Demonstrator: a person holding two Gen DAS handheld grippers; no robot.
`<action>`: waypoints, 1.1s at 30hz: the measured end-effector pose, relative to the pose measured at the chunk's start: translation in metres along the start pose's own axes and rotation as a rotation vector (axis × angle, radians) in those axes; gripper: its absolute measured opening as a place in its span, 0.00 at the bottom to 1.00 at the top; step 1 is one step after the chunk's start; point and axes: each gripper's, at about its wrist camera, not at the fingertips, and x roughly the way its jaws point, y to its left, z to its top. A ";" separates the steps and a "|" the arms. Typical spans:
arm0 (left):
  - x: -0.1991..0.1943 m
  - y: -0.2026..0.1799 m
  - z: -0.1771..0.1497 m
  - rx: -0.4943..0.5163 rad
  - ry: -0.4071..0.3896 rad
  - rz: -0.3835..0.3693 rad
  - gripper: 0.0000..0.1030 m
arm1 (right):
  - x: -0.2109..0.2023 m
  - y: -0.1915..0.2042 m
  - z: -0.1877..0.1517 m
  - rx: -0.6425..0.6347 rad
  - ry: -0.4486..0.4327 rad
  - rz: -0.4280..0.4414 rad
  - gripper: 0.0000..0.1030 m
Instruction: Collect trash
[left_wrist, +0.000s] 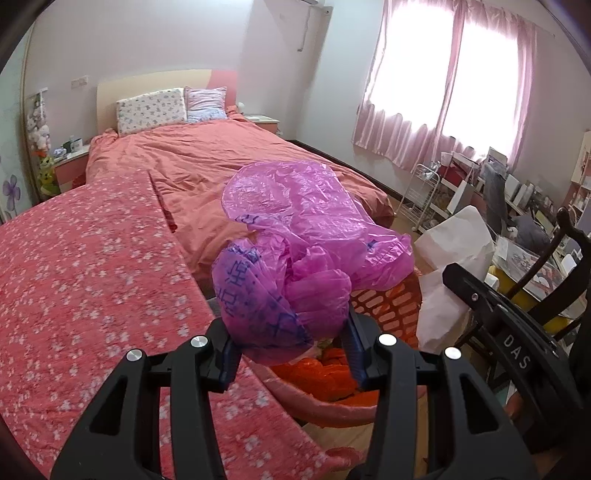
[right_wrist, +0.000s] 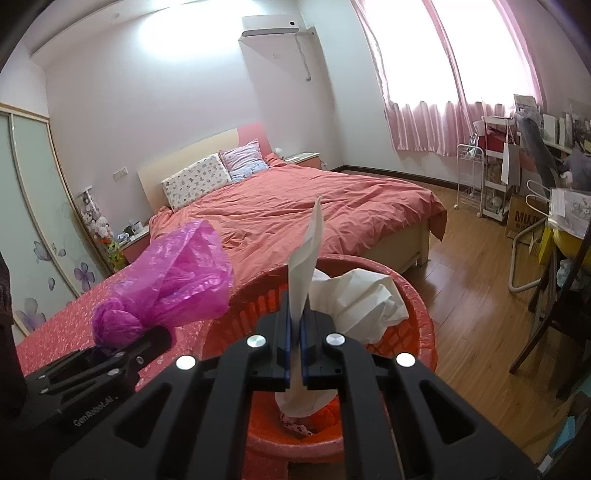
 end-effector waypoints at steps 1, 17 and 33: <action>0.001 -0.001 0.000 0.002 0.002 -0.002 0.45 | 0.001 -0.001 0.001 0.003 0.000 0.001 0.05; 0.023 0.000 -0.006 0.011 0.078 0.008 0.58 | 0.015 -0.015 0.008 0.081 0.015 0.046 0.36; -0.060 0.042 -0.022 -0.056 -0.022 0.133 0.65 | -0.047 0.018 -0.019 -0.060 -0.008 0.002 0.69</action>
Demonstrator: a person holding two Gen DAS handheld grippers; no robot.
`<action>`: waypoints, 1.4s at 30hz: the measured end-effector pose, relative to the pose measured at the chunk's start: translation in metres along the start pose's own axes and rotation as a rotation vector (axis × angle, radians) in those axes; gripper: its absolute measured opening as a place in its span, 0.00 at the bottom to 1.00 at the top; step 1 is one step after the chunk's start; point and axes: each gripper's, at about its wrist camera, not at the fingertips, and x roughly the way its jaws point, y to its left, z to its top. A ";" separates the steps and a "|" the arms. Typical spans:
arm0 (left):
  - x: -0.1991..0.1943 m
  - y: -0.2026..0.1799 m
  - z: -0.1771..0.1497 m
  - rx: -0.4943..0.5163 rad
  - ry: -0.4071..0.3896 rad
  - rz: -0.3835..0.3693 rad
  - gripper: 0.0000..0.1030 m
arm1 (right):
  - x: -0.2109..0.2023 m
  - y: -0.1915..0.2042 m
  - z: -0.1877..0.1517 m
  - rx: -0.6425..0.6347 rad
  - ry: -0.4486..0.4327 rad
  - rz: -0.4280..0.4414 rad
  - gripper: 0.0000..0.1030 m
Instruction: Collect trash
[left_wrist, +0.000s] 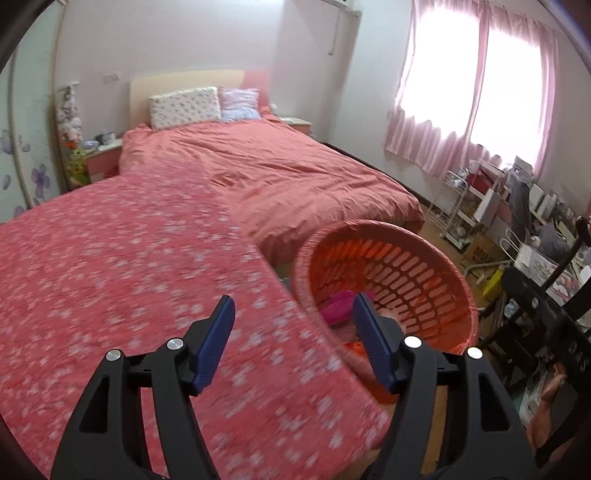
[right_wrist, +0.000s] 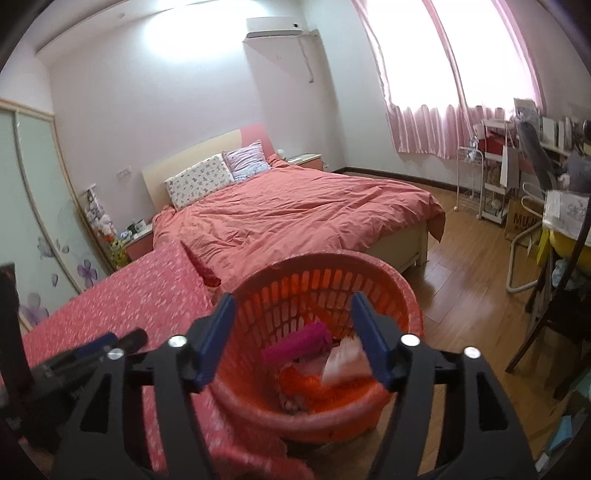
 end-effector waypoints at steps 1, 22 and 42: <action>-0.007 0.003 -0.002 -0.004 -0.009 0.011 0.69 | -0.008 0.006 -0.004 -0.020 -0.005 -0.003 0.74; -0.130 0.021 -0.090 -0.062 -0.193 0.289 0.98 | -0.134 0.068 -0.074 -0.232 -0.129 -0.155 0.96; -0.154 0.019 -0.124 -0.149 -0.190 0.323 0.98 | -0.151 0.070 -0.097 -0.206 -0.042 -0.137 0.96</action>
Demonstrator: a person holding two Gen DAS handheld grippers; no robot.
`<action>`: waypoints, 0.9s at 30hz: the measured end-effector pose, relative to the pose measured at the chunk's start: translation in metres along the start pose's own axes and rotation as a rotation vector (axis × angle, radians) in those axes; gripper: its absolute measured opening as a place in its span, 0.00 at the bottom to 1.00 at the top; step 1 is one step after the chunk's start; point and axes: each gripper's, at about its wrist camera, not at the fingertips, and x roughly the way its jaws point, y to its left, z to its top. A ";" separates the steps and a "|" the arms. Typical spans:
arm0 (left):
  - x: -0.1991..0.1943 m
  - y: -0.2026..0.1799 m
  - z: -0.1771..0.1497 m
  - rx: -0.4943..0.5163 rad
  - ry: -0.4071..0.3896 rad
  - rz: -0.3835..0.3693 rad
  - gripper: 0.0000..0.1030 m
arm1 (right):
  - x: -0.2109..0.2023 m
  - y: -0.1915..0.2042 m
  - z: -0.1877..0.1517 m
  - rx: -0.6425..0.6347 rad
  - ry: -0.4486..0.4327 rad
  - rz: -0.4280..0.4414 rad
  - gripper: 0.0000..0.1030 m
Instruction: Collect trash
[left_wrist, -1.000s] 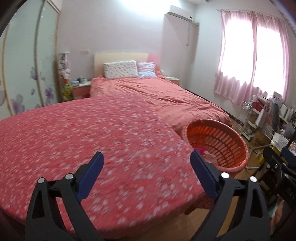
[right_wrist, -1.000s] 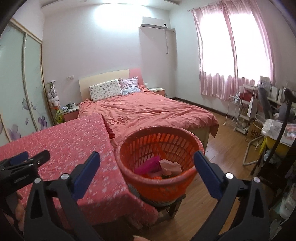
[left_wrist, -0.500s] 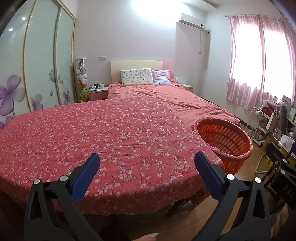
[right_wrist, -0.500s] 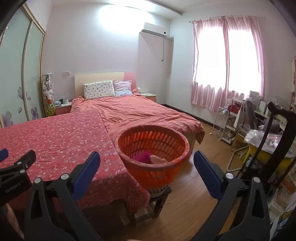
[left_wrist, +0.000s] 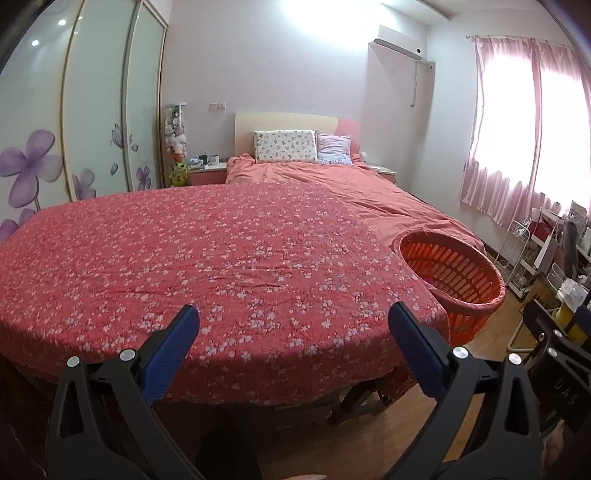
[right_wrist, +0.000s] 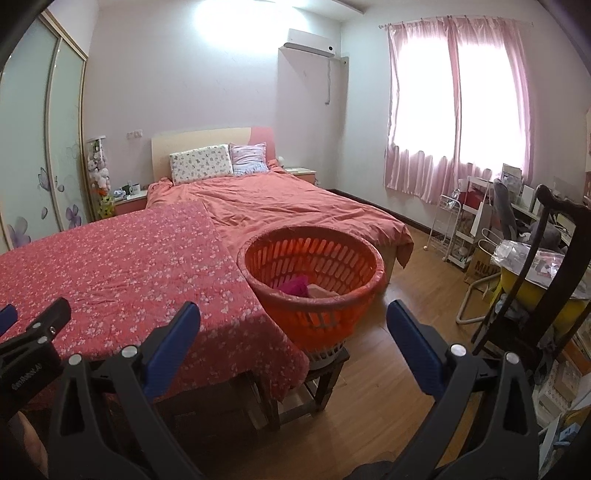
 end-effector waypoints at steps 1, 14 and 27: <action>0.000 0.000 0.000 -0.002 0.002 0.001 0.98 | 0.001 -0.001 0.000 0.002 0.005 -0.003 0.96; 0.006 -0.002 -0.005 -0.020 0.058 -0.010 0.98 | 0.010 -0.001 -0.006 0.001 0.041 -0.019 0.96; 0.005 -0.003 -0.002 -0.019 0.048 -0.011 0.98 | 0.011 -0.002 -0.006 0.004 0.044 -0.020 0.96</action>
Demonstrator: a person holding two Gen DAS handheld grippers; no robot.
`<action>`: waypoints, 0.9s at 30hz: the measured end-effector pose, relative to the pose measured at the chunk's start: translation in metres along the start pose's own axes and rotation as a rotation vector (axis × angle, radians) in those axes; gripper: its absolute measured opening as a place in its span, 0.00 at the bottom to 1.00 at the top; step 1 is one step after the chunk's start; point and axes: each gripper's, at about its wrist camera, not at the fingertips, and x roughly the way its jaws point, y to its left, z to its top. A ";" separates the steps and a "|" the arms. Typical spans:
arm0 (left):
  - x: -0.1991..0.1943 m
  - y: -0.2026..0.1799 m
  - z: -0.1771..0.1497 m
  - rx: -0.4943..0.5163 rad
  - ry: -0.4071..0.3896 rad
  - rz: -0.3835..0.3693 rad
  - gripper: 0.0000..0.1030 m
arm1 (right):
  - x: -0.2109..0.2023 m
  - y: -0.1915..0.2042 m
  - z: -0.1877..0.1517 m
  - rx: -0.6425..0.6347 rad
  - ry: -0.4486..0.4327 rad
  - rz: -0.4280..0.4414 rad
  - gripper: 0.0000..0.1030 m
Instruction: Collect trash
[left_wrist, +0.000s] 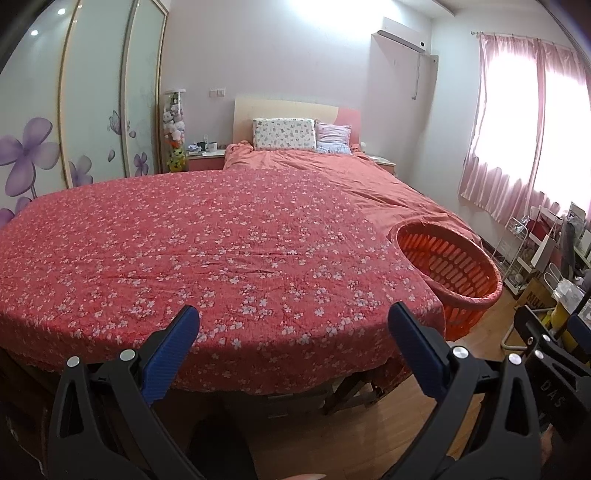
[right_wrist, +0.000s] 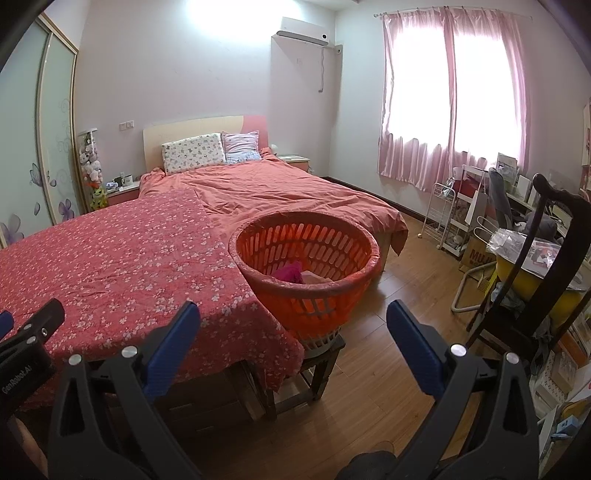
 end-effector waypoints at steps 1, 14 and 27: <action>0.000 0.000 0.000 0.000 0.000 0.000 0.98 | 0.000 0.000 0.000 0.001 0.001 0.000 0.96; -0.002 0.000 0.003 -0.013 -0.001 0.002 0.98 | 0.001 0.000 0.000 0.002 0.003 -0.001 0.96; -0.002 0.000 0.004 -0.012 -0.002 0.006 0.98 | 0.000 0.000 0.001 0.002 0.001 -0.001 0.96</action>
